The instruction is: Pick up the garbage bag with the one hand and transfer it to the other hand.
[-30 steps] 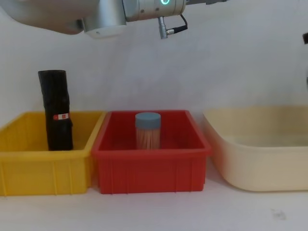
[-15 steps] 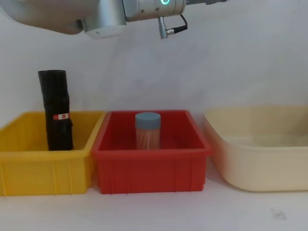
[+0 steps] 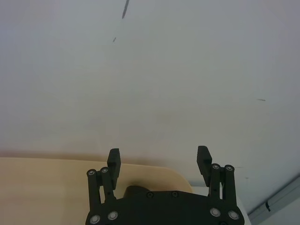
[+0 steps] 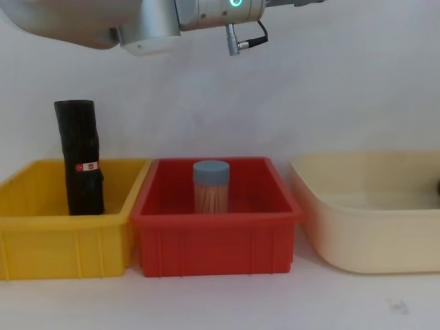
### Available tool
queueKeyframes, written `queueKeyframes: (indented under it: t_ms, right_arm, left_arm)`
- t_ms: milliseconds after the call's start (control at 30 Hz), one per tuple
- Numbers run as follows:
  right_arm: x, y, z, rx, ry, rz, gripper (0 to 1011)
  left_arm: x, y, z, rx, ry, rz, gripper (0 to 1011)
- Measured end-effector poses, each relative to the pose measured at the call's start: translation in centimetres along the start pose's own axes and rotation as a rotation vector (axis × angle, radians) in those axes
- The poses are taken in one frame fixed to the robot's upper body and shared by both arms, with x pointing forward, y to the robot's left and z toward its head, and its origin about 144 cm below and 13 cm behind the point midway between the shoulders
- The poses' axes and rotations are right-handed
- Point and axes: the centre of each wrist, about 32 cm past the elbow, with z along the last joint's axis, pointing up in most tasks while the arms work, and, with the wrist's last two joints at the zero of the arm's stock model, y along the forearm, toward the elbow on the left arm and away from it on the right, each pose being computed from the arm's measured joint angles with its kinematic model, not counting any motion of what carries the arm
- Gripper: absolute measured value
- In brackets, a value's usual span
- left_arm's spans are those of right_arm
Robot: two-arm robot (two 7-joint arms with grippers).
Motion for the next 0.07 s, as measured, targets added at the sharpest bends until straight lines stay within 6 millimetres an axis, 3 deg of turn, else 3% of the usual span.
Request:
queueKeyframes:
  t_ms: [67]
  right_arm:
    - [0.04, 0.0, -0.02, -0.001, 0.001, -0.002, 1004]
  left_arm:
    - [0.0, 0.0, 0.0, 0.0, 0.0, 0.0, 1002]
